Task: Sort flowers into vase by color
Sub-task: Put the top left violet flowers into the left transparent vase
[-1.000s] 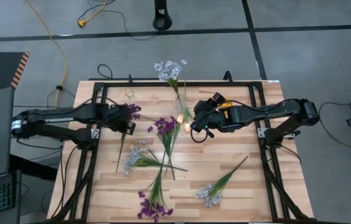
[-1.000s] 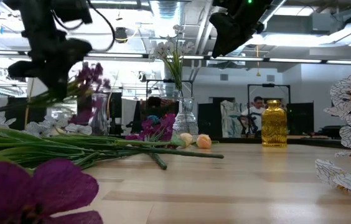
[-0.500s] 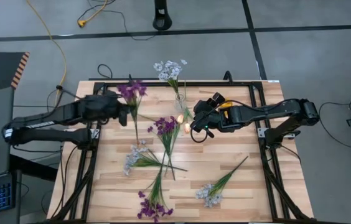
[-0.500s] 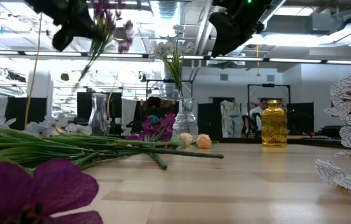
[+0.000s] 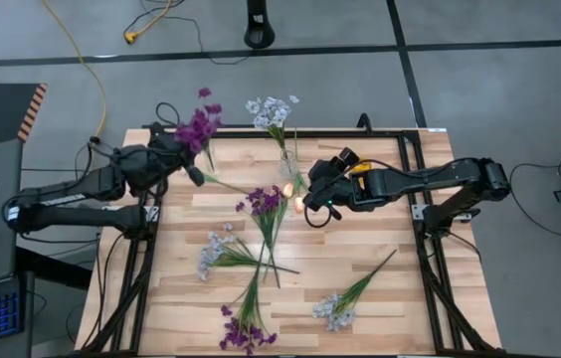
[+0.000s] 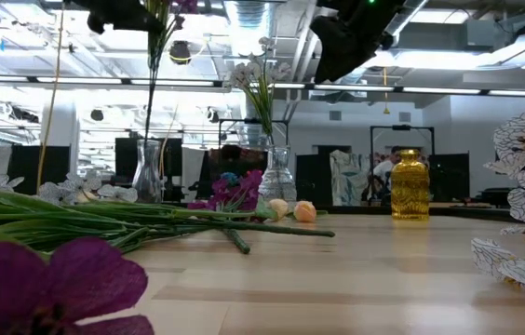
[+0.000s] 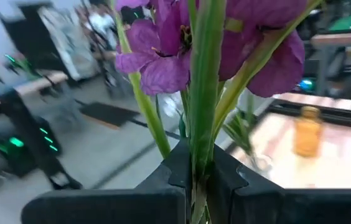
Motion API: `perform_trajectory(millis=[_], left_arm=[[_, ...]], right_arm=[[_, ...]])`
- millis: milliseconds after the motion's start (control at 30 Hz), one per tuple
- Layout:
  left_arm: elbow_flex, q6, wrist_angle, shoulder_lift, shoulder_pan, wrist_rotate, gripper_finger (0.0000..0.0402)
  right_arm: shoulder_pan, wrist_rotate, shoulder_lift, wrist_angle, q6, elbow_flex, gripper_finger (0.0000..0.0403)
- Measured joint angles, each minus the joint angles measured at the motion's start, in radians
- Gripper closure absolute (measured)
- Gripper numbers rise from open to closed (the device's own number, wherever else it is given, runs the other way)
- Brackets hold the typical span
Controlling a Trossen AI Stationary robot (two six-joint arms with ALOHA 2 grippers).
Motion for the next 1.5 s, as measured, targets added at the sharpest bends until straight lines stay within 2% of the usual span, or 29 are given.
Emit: perform_trajectory(millis=[200,400,533,833,1167,1500], left_arm=[[0.0,0.13,0.126,0.038,0.002,-0.101,0.0391],[0.0,0.197,0.204,0.056,0.054,-0.096,0.0391],[0.0,0.147,0.195,0.055,0.104,-0.089,0.0391],[0.0,0.048,0.121,0.092,0.21,0.012,0.0391],[0.0,-0.046,0.119,0.209,0.274,0.012,0.0391],[0.0,-0.104,0.056,0.245,0.28,-0.039,0.039]], right_arm=[[0.0,0.0,0.0,0.003,0.0,0.0,0.0156],[0.0,0.0,0.0,0.007,-0.001,0.0,0.0156],[0.0,0.0,0.0,0.007,-0.001,0.0,0.0156],[0.0,0.0,0.0,0.007,-0.002,0.0,0.0156],[0.0,0.0,0.0,0.007,-0.001,0.0,0.0156],[0.0,0.0,0.0,0.007,-0.002,0.0,0.0156]])
